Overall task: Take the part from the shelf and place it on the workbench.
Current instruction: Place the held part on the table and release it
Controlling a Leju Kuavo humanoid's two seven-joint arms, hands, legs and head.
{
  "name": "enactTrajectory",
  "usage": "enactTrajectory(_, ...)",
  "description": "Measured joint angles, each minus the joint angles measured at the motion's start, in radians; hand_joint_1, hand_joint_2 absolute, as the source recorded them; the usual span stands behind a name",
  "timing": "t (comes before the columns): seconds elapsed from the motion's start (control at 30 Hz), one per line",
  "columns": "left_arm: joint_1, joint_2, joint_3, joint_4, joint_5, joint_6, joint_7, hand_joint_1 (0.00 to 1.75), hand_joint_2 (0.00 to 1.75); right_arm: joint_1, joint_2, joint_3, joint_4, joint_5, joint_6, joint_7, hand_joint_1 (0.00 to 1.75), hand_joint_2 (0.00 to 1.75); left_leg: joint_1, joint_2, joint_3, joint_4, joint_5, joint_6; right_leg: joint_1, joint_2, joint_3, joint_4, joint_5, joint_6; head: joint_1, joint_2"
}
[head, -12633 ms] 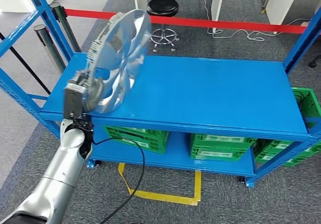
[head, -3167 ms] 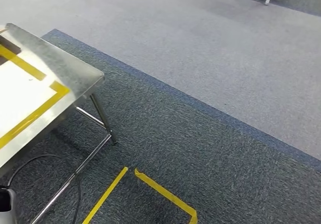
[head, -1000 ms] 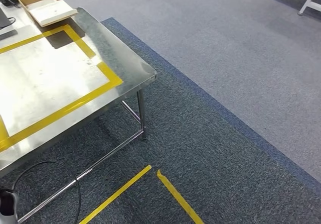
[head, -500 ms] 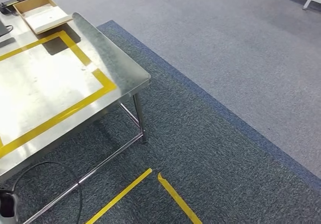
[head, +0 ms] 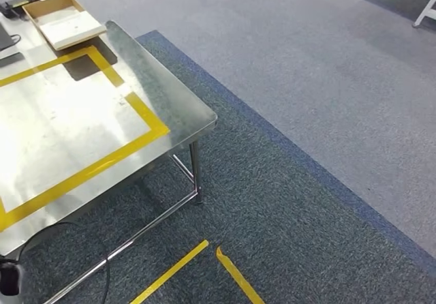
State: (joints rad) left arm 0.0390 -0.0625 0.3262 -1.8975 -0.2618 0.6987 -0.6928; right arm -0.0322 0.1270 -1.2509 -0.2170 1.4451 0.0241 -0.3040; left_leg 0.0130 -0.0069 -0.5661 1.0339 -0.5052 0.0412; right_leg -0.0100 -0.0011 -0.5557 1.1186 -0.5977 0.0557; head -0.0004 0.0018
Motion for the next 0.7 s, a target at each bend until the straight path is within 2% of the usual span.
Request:
enactTrajectory(0.07,0.001,-0.001,0.0,0.0,0.002,0.0,0.0,1.75,1.75,0.002,0.0,0.0,0.0,-0.001,0.0,0.0,0.0,0.0,-0.001,-0.001,0.012,0.0,-0.013,0.004,0.0,0.0,-0.098,0.129,-0.041,0.003,0.004,0.0)
enactTrajectory(0.1,0.003,-0.001,0.0,0.0,0.002,0.0,0.0,1.75,1.75,0.004,0.0,-0.001,0.0,-0.001,0.0,0.001,0.0,0.0,-0.001,-0.003,0.022,0.0,-0.021,0.004,0.0,0.0,-0.138,0.165,-0.053,0.004,0.004,0.0)
enactTrajectory(0.13,0.005,-0.001,0.0,0.0,0.003,0.0,0.0,1.75,1.75,0.007,0.0,-0.001,0.0,-0.001,0.0,0.001,0.0,0.0,-0.001,-0.005,0.034,0.0,-0.032,0.004,0.001,0.0,-0.162,0.168,-0.05,0.003,0.005,0.0)
enactTrajectory(0.17,0.007,-0.001,0.0,0.0,0.003,0.0,0.0,1.75,1.75,0.009,0.0,-0.001,0.0,-0.002,0.0,0.001,0.0,0.0,-0.001,-0.006,0.049,0.0,-0.043,0.003,0.002,0.0,-0.17,0.136,-0.027,-0.001,0.005,0.0)
enactTrajectory(0.2,0.008,-0.002,0.0,0.0,0.003,0.0,0.0,1.75,1.75,0.01,0.0,-0.001,0.0,-0.002,0.0,0.002,0.0,0.0,-0.001,-0.007,0.064,-0.001,-0.056,0.001,0.005,0.0,-0.165,0.08,0.017,-0.007,0.005,0.0)
enactTrajectory(0.23,0.009,-0.002,0.0,0.0,0.003,0.0,0.0,1.75,1.75,0.012,-0.001,-0.002,0.0,-0.002,0.0,0.002,0.0,0.0,-0.001,-0.008,0.078,0.0,-0.068,-0.002,0.01,0.001,-0.158,0.016,0.08,-0.018,0.005,0.0)
enactTrajectory(0.27,0.01,-0.002,0.0,0.001,0.003,0.0,0.0,1.75,1.75,0.014,-0.003,-0.003,0.0,-0.003,0.0,0.002,0.0,0.0,-0.001,-0.008,0.088,-0.002,-0.078,-0.006,0.015,0.003,-0.15,-0.034,0.127,-0.026,0.006,0.0)
enactTrajectory(0.3,0.01,-0.003,0.0,0.002,0.004,0.0,0.0,1.75,1.75,0.015,-0.004,-0.003,0.0,-0.003,0.0,0.002,0.0,0.0,-0.001,-0.009,0.094,-0.005,-0.087,-0.011,0.02,0.005,-0.142,-0.064,0.163,-0.033,0.007,0.0)
enactTrajectory(0.33,0.01,-0.003,0.0,0.003,0.005,0.0,0.0,1.75,1.75,0.016,-0.005,-0.004,0.0,-0.003,0.0,0.003,0.0,0.0,-0.001,-0.009,0.101,-0.007,-0.09,-0.018,0.022,0.006,-0.137,-0.078,0.179,-0.038,0.008,0.0)
enactTrajectory(0.4,0.011,-0.002,-0.001,0.004,0.008,0.0,0.0,1.75,1.75,0.015,-0.004,-0.004,0.0,-0.003,0.0,0.002,0.0,0.0,0.0,-0.009,0.107,-0.001,-0.084,-0.03,0.021,0.007,-0.114,-0.09,0.175,-0.044,0.01,0.0)
enactTrajectory(0.47,0.01,-0.001,-0.001,0.004,0.01,0.0,0.0,1.75,1.75,0.014,-0.002,-0.004,-0.001,-0.002,0.0,0.002,0.0,0.0,0.0,-0.007,0.08,0.06,-0.074,-0.039,0.015,0.006,-0.089,-0.108,0.17,-0.052,0.009,0.0)
enactTrajectory(0.5,0.009,-0.001,-0.001,0.004,0.011,0.001,0.0,1.75,1.75,0.014,-0.001,-0.004,-0.001,-0.003,0.0,0.002,0.0,0.0,0.0,-0.006,0.051,0.112,-0.086,-0.042,0.012,0.006,-0.077,-0.115,0.165,-0.055,0.008,0.0)
enactTrajectory(0.57,0.009,0.0,-0.002,0.005,0.015,0.001,0.0,1.75,1.75,0.012,-0.001,-0.005,-0.001,-0.003,0.0,0.002,0.0,0.0,0.002,-0.005,-0.017,0.213,-0.14,-0.051,0.01,0.006,-0.057,-0.118,0.15,-0.059,0.008,0.0)
enactTrajectory(0.6,0.01,0.0,-0.002,0.007,0.015,0.001,0.0,1.75,1.75,0.012,-0.001,-0.006,-0.001,-0.003,0.001,0.002,0.0,0.0,0.004,-0.005,-0.042,0.238,-0.164,-0.055,0.009,0.007,-0.047,-0.118,0.142,-0.059,0.007,0.0)
enactTrajectory(0.63,0.01,0.0,-0.002,0.008,0.014,0.001,0.0,1.75,1.75,0.012,-0.001,-0.007,-0.001,-0.002,0.002,0.002,0.0,0.0,0.006,-0.005,-0.056,0.238,-0.166,-0.059,0.008,0.008,-0.036,-0.117,0.134,-0.059,0.008,0.0)
enactTrajectory(0.67,0.011,0.0,-0.002,0.009,0.011,0.001,0.0,1.75,1.75,0.012,0.0,-0.007,-0.001,-0.002,0.003,0.002,0.0,0.0,0.008,-0.005,-0.057,0.208,-0.139,-0.062,0.007,0.01,-0.025,-0.117,0.126,-0.058,0.008,0.0)
enactTrajectory(0.7,0.01,0.0,-0.003,0.009,0.008,0.001,0.0,1.75,1.75,0.012,0.0,-0.008,-0.001,-0.002,0.004,0.002,0.0,0.0,0.012,-0.004,-0.047,0.152,-0.086,-0.066,0.005,0.011,-0.014,-0.115,0.118,-0.055,0.008,0.0)
